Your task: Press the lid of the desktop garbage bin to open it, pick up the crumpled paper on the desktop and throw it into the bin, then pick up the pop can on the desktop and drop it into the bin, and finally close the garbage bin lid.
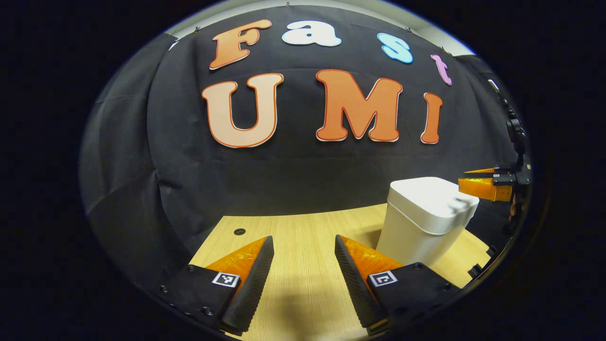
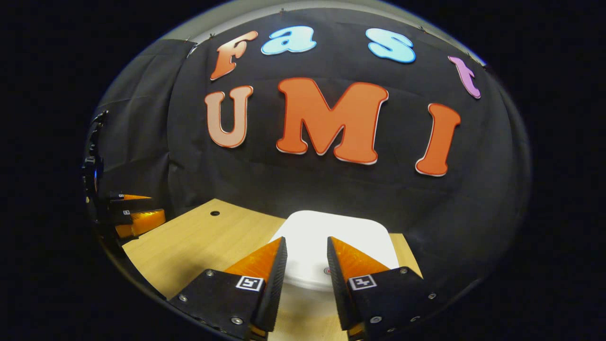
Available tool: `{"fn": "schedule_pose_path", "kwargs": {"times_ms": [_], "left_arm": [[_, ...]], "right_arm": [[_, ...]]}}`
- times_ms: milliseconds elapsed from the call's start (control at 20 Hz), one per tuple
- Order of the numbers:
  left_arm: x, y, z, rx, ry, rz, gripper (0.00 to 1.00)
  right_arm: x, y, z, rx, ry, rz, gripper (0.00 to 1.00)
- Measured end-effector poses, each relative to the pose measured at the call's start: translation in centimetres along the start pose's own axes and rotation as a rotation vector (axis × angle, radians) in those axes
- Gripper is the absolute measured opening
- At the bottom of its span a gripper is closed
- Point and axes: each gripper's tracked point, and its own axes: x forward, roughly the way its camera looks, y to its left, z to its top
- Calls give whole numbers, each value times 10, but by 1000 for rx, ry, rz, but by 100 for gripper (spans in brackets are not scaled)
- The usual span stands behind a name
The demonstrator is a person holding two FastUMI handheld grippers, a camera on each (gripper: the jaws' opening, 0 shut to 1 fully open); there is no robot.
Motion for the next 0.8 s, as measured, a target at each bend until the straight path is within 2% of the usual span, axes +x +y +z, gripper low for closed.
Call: {"fn": "schedule_pose_path", "kwargs": {"times_ms": [50,100,200,350,400,500,750,800], "left_arm": [[0,2,5,-5,-9,11,84],[-2,8,12,-12,-30,32,84],[-7,15,25,-28,-69,57,84],[-14,22,43,-52,-125,76,98],[-15,25,48,-60,-138,85,98],[-19,28,58,-68,-163,102,98],[-26,26,87,-31,-246,112,100],[-25,25,90,-25,-256,113,98]], "right_arm": [[0,3,6,1,-24,6,51],[1,8,11,3,-46,12,60],[1,13,17,2,-77,19,70],[2,25,15,8,-91,41,82],[2,29,13,4,-94,41,87],[3,31,10,-12,-101,23,91],[4,45,13,-8,-118,38,94],[5,46,16,-10,-127,39,94]]}}
